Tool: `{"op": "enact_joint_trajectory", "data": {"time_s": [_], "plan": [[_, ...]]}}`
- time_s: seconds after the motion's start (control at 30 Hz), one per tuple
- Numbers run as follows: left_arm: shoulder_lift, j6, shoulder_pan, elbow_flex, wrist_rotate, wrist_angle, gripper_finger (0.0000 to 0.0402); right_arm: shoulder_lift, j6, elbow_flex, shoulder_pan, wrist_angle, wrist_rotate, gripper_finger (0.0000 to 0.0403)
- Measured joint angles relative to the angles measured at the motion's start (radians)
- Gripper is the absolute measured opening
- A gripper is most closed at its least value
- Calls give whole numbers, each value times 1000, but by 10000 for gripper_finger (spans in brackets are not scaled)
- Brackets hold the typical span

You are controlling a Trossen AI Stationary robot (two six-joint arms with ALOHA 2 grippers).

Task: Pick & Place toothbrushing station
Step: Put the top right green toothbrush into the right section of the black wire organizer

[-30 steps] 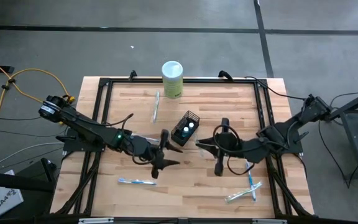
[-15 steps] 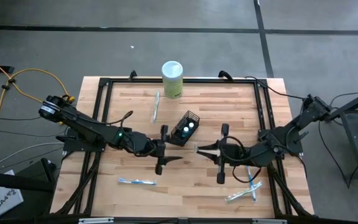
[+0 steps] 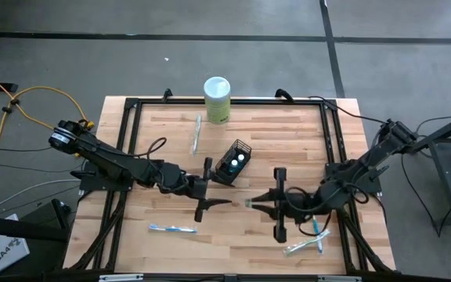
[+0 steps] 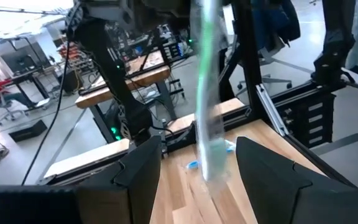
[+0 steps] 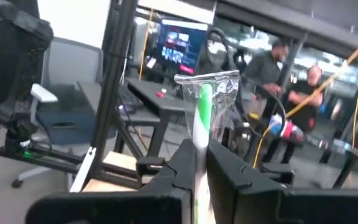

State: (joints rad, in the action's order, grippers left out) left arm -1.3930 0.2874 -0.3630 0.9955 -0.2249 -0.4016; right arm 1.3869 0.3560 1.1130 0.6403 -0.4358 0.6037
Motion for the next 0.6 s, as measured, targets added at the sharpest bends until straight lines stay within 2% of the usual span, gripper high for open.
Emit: {"op": "enact_joint_trajectory", "data": {"time_s": [0.13,0.3,0.4,0.5,0.6], "plan": [[0,12,0,0,-1,-15,200,0,132,-95,46,-220,0,13],[0,39,0,0,-1,-40,200,0,318,-277,96,-609,-9,13],[0,56,0,0,22,-72,200,0,386,-381,102,-834,-56,13],[0,56,4,0,70,-95,200,0,432,-446,92,-971,-117,13],[0,56,17,0,107,-113,200,-1,435,-471,71,-1000,-200,13]]}}
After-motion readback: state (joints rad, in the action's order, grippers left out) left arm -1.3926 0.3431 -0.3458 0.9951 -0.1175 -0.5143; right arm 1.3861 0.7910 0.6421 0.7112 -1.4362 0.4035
